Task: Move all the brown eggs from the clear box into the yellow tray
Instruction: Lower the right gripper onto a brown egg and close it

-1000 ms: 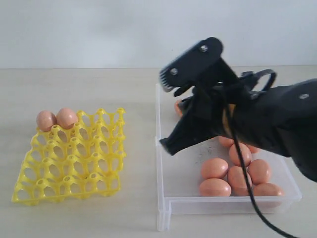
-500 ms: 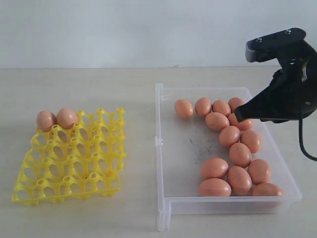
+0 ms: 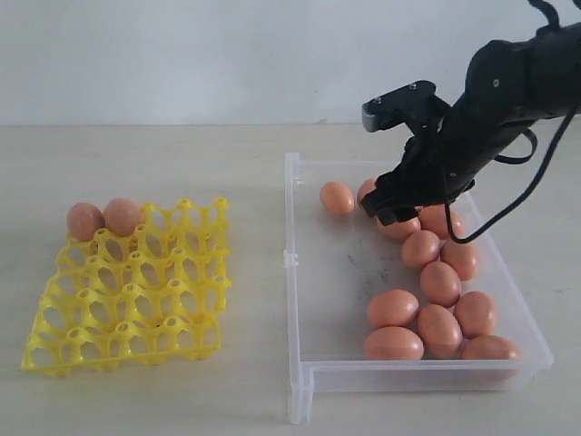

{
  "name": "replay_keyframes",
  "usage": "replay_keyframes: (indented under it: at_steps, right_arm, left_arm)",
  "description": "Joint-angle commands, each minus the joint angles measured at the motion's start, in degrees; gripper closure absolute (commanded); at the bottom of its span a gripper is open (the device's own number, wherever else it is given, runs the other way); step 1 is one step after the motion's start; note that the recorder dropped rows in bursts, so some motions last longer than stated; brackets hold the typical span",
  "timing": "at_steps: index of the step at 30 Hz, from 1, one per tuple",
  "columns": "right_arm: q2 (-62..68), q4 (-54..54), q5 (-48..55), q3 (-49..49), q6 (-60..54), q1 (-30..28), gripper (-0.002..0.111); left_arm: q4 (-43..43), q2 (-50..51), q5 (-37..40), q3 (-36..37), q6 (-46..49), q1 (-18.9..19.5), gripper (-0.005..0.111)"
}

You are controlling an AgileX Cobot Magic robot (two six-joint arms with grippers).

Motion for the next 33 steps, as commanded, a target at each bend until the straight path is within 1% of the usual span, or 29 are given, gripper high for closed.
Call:
replay_keyframes:
  at_steps: [1, 6, 12, 22, 30, 33]
  right_arm:
    - [3.78, -0.80, -1.25, -2.46, -4.91, -0.30, 0.050]
    - [6.02, -0.80, -4.88, -2.46, -7.55, -0.30, 0.050]
    - [7.31, -0.80, -6.04, -2.96, -9.27, -0.30, 0.050]
    - [10.03, -0.94, -5.87, -2.96, -10.08, -0.30, 0.050]
    - [10.17, -5.50, -5.58, -2.96, -10.08, -0.30, 0.050]
    - [10.17, -5.50, -5.86, -2.96, -10.08, -0.30, 0.050]
  left_arm:
    - [-0.30, -0.17, -0.83, 0.22, 0.01, 0.12, 0.103]
    - [-0.30, -0.17, -0.83, 0.22, 0.01, 0.12, 0.103]
    - [-0.30, -0.17, -0.83, 0.22, 0.01, 0.12, 0.103]
    - [-0.30, -0.17, -0.83, 0.22, 0.01, 0.12, 0.103]
    - [-0.30, -0.17, -0.83, 0.22, 0.01, 0.12, 0.103]
    - [-0.30, -0.17, -0.83, 0.22, 0.01, 0.12, 0.103]
